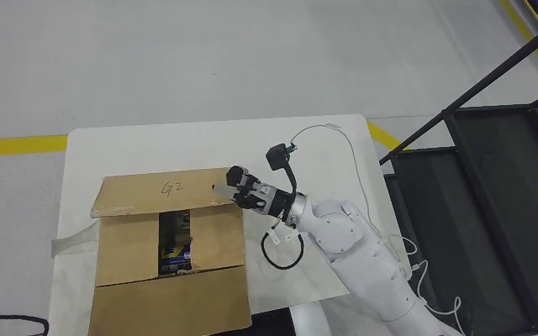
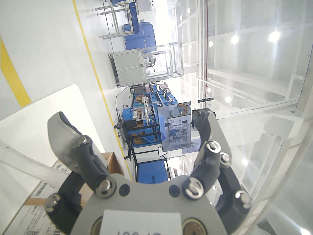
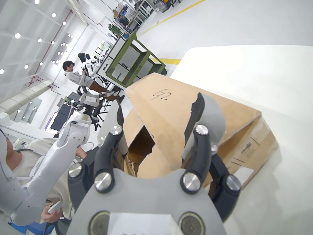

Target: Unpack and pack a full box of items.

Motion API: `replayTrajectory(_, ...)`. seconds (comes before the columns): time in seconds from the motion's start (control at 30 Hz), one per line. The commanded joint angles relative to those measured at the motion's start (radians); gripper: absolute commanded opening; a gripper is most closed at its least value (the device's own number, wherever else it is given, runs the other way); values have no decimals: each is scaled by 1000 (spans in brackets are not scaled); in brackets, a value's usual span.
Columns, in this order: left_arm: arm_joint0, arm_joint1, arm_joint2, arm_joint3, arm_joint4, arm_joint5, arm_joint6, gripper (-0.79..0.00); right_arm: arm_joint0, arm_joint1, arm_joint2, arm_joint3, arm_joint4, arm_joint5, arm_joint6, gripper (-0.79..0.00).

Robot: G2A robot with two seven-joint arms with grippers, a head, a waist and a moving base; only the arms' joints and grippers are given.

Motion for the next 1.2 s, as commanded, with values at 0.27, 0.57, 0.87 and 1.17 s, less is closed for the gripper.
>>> replayTrajectory(0.27,0,0,0,0,0,0,0,0,-27,24,15,-58,-69,48,187,-280)
replayTrajectory(0.57,0,0,0,0,0,0,0,0,5,21,-44,-53,-38,36,205,-419)
replayTrajectory(0.87,0,0,0,0,0,0,0,0,65,10,-120,-1,-59,80,191,-508)
replayTrajectory(1.17,0,0,0,0,0,0,0,0,84,7,-144,22,-46,106,178,-496)
